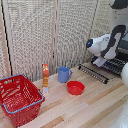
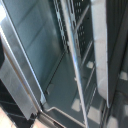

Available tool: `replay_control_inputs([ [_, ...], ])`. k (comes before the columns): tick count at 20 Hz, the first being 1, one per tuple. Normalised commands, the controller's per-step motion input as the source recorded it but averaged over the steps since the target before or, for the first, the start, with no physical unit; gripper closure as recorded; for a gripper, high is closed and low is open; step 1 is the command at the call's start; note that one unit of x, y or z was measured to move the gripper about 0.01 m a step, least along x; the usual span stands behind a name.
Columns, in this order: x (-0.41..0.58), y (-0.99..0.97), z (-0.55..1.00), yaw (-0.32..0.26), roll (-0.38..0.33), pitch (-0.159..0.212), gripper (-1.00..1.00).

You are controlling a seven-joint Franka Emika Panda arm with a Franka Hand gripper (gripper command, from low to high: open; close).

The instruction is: Extend the gripper towards the oven tray handle. Grasp the handle and carefully pull the tray out of the oven. Move the gripper above the red bowl. Grab the red bowl gently. Lift the bowl and place it onto the oven tray.

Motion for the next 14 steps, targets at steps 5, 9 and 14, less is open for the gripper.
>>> replay_control_inputs([
  [5,0.000,-0.11,0.01,0.029,0.006,0.001,1.00],
  [9,-0.020,-0.51,0.13,0.007,0.056,0.000,1.00],
  [14,-0.071,-0.53,0.20,0.042,0.090,0.000,1.00],
])
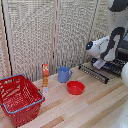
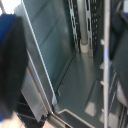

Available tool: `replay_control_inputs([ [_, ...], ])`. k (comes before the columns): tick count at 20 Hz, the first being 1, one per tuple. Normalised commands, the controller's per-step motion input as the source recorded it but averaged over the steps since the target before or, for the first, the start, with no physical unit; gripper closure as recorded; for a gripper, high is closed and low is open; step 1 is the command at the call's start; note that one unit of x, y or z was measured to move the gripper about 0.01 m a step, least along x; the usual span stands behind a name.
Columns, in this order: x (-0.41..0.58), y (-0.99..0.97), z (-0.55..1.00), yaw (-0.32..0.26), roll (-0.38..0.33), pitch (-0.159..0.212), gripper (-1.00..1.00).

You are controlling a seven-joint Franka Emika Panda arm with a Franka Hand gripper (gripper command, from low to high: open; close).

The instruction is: Extend the gripper towards the oven tray handle. Grasp the handle and carefully pull the tray out of the oven. Move the gripper above the red bowl. Grab the red bowl gently. Lift the bowl and place it onto the oven tray.

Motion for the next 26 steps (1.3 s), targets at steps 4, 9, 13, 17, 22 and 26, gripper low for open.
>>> replay_control_inputs([
  [4,-0.106,-0.40,0.18,0.020,0.068,-0.026,1.00],
  [9,-0.026,-0.04,0.04,-0.013,0.076,-0.001,1.00],
  [13,0.011,0.51,-0.02,-0.072,0.060,0.002,1.00],
  [17,0.034,0.84,0.00,-0.084,0.051,0.000,1.00],
  [22,0.090,0.92,-0.03,-0.071,-0.007,0.000,1.00],
  [26,0.079,0.87,-0.03,-0.083,-0.060,0.000,1.00],
])
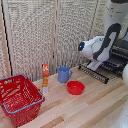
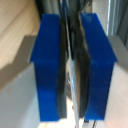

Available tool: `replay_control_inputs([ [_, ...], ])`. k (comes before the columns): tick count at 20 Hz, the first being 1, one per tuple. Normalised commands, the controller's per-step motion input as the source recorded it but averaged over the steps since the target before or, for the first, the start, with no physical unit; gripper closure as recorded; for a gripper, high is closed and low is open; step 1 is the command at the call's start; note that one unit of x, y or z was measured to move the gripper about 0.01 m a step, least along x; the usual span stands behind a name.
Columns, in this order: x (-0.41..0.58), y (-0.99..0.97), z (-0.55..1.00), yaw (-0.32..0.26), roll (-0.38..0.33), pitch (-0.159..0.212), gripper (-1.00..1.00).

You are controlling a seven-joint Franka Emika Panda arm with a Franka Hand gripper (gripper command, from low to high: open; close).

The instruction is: Extend the gripper towards the oven tray handle. Grasp the handle and carefully pull the tray out of the oven. Move the gripper above the red bowl. Grab the red bowl gently. Lift the bowl and place it onto the oven tray.

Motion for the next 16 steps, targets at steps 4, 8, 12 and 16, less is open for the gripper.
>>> replay_control_inputs([
  [4,0.174,0.51,-0.03,-0.020,-0.054,0.016,1.00],
  [8,0.084,0.02,0.00,0.043,0.023,0.013,-1.00],
  [12,0.119,0.02,0.22,0.059,0.025,0.001,-1.00],
  [16,0.104,0.12,0.48,0.003,0.000,-0.004,-1.00],
])
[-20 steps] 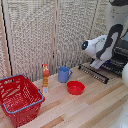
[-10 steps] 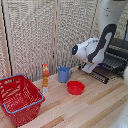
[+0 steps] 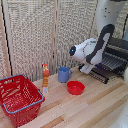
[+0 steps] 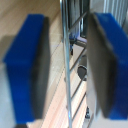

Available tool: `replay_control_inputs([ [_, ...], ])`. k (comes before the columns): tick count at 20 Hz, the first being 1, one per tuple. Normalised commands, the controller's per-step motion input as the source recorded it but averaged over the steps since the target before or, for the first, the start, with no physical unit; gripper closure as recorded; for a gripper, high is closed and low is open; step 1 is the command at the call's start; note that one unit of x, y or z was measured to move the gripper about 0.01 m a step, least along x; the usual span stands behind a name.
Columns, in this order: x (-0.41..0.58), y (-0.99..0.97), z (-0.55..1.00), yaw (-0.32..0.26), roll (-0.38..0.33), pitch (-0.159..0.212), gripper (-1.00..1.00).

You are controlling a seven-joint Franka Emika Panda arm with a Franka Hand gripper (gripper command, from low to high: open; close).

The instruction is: Extend the gripper towards the oven tray handle. Grasp the handle and carefully pull the tray out of the oven. Move the gripper above the red bowl. Grab the red bowl gently. Lift the bowl and place it onto the oven tray.

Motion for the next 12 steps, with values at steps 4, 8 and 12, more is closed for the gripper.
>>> replay_control_inputs([
  [4,0.061,0.12,0.63,-0.054,0.000,0.014,-1.00],
  [8,0.000,0.02,0.72,-0.156,0.033,0.062,-1.00],
  [12,-0.002,0.12,0.63,-0.277,0.100,-0.048,-1.00],
])
